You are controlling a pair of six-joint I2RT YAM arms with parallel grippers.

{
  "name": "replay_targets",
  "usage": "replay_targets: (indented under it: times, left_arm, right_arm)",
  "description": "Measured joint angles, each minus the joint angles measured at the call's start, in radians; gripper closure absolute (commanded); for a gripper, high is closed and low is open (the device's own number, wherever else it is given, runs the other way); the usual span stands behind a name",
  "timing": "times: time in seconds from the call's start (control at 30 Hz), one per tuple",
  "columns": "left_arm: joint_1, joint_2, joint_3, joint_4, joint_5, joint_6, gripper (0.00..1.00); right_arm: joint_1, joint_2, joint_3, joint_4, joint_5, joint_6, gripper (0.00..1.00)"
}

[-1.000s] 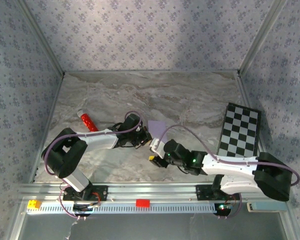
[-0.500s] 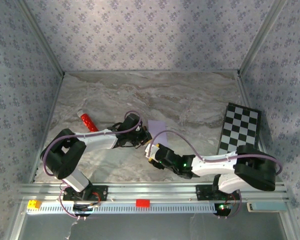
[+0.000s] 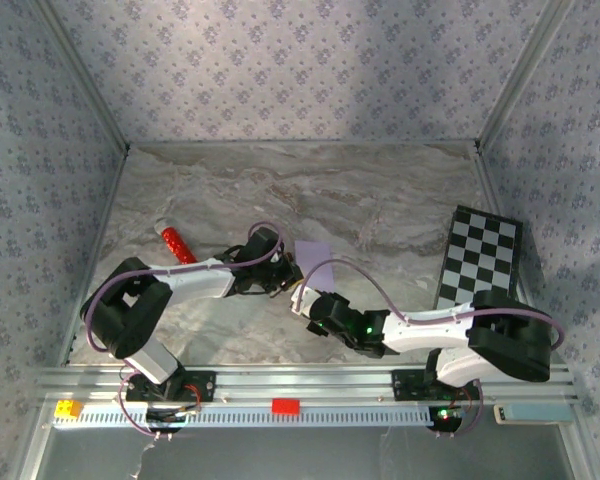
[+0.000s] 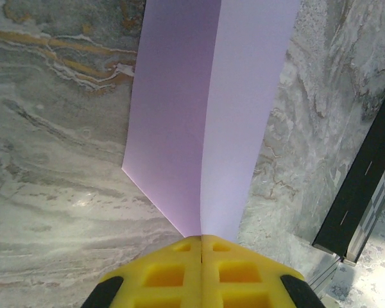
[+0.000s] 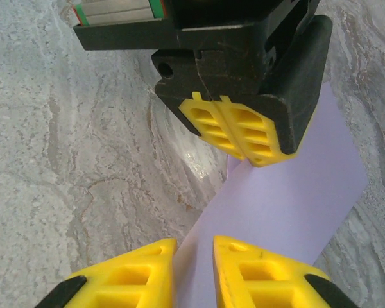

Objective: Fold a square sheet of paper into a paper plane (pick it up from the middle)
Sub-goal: Third fold the triangle at the center of the table.

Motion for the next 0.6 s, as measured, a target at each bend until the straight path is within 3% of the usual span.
replay_targets:
  times: [0.43,0.6]
  left_arm:
    - [0.000,0.000,-0.007,0.000,-0.011,0.000,0.94]
    - [0.000,-0.005,-0.008,0.000,-0.015,-0.002,0.79]
  right_arm:
    - [-0.008,0.000,0.018,-0.024,0.002,0.034,0.99]
    - [-0.032,0.000,0.018,-0.024,-0.028,0.058,1.00]
